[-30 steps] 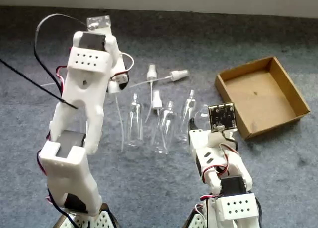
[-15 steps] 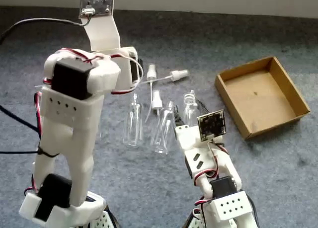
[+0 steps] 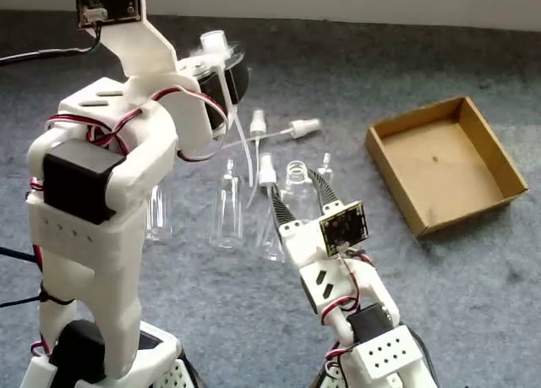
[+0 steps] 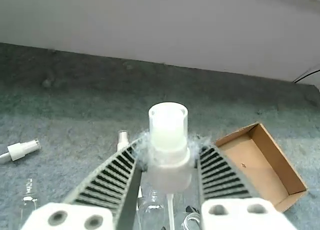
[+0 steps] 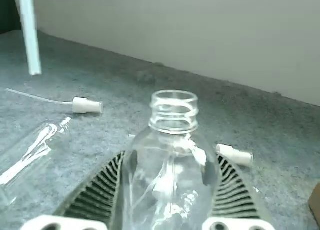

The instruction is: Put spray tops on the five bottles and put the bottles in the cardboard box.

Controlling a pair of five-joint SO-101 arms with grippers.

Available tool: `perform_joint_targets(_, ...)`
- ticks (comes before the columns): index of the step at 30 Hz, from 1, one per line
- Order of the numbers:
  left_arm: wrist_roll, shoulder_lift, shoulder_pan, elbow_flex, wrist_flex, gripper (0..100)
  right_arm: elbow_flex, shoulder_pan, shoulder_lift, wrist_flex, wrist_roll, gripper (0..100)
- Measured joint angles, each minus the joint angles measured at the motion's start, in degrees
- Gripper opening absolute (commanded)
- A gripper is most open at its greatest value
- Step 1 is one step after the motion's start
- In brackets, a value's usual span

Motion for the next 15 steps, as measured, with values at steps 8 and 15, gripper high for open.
perform_joint_targets(8,0.0,-0.8,3.5,0.0,-1.5,0,0.0,0.0,0.0,0.0,0.0,11.5)
perform_joint_targets(15,0.0,-7.5,13.6,0.0,-1.5,0,0.0,0.0,0.0,-0.1,0.0,11.5)
